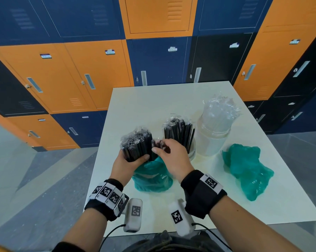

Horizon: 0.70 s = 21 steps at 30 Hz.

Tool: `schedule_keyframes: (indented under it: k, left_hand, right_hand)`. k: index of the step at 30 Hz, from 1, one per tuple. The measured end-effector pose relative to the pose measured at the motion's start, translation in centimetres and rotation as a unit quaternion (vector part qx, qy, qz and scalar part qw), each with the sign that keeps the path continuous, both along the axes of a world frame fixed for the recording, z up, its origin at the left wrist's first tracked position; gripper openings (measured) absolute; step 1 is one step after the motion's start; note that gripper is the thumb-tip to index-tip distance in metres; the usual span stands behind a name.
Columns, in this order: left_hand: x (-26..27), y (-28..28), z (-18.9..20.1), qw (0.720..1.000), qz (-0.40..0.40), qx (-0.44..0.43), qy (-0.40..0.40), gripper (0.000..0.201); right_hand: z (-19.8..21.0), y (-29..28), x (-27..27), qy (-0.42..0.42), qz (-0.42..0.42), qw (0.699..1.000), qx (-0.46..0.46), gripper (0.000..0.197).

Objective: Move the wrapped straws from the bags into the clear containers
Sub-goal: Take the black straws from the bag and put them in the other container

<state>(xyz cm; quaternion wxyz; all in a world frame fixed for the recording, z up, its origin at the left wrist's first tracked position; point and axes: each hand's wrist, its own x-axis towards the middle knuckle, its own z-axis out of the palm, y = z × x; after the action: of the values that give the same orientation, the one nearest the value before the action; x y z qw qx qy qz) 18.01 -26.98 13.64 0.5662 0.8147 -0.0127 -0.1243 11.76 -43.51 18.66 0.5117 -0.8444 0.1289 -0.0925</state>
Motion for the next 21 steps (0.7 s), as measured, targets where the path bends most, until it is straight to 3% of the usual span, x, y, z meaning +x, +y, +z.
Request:
schedule_keyframes:
  k: [5,14,21]
  left_hand:
    - [-0.4,-0.4,0.7,1.0,0.007,-0.001,-0.006,0.068]
    - [-0.8,-1.1,1.6,1.0,-0.011,0.02,-0.011,0.062]
    - [-0.9,-1.1,1.8,1.0,-0.015,0.018,-0.008,0.061]
  right_hand:
    - [1.8,-0.8,0.1,-0.036,0.013,0.997,-0.067,0.022]
    - [6.8,-3.2,0.5,-0.072,0.032,0.997,-0.023,0.013]
    - [11.5,-5.9,0.4,-0.178,-0.084,0.98,-0.015,0.013]
